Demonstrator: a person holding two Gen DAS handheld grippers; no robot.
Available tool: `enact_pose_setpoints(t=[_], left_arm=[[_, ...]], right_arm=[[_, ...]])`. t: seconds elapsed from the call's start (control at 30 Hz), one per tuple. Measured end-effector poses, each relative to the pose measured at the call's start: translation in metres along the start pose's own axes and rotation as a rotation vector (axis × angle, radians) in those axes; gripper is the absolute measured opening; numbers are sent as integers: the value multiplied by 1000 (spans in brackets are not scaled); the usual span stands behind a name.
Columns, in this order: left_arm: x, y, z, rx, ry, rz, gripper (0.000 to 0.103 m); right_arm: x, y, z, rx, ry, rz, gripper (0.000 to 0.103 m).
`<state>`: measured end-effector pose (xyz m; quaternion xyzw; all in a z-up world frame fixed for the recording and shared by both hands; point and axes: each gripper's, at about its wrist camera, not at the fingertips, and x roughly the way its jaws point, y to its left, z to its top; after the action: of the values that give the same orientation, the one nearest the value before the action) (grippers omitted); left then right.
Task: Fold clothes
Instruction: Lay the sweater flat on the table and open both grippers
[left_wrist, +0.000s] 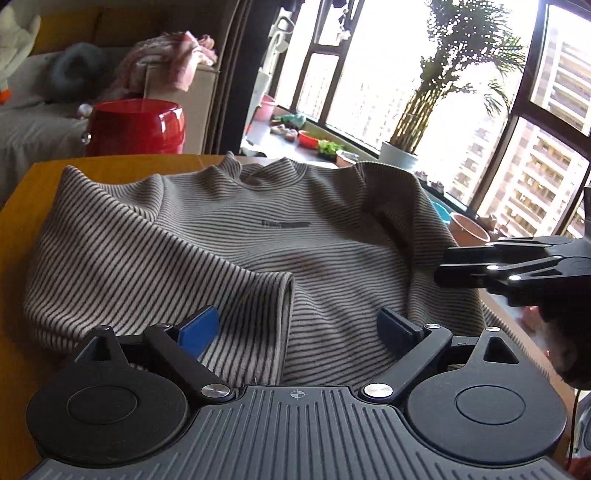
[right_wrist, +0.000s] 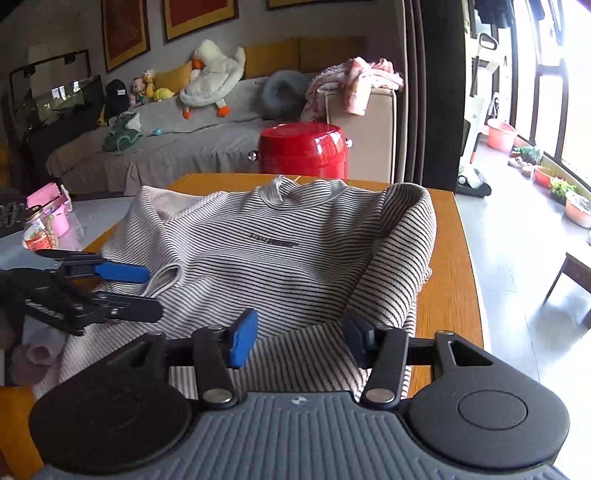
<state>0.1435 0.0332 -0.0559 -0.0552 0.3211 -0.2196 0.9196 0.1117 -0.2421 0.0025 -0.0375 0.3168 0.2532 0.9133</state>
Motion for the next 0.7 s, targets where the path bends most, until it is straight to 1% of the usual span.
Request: enact_pose_setpoints(t=[0.03, 0.13, 0.23, 0.3, 0.4, 0.5, 0.57, 0.7], left_arm=[[0, -2, -1, 7, -1, 9, 96], [-5, -9, -4, 27, 0, 27, 96], [-12, -14, -10, 34, 3, 32, 98], [-18, -17, -15, 30, 2, 40, 98], [-22, -17, -18, 16, -5, 55, 99], [-20, -16, -18, 15, -1, 65, 101], [-19, -16, -17, 17, 1, 68, 103], [-20, -14, -17, 7, -4, 60, 103]], right_arm=[[-6, 4, -2, -13, -3, 13, 63], [-11, 19, -17, -42, 22, 42, 63], [-9, 29, -42, -27, 14, 37, 65], [-12, 35, -52, -30, -8, 31, 66], [-15, 33, -54, 30, -25, 48, 67], [-14, 31, -53, 35, -26, 57, 68], [-12, 30, -52, 30, -23, 71, 78], [-12, 32, -53, 27, -25, 84, 79]])
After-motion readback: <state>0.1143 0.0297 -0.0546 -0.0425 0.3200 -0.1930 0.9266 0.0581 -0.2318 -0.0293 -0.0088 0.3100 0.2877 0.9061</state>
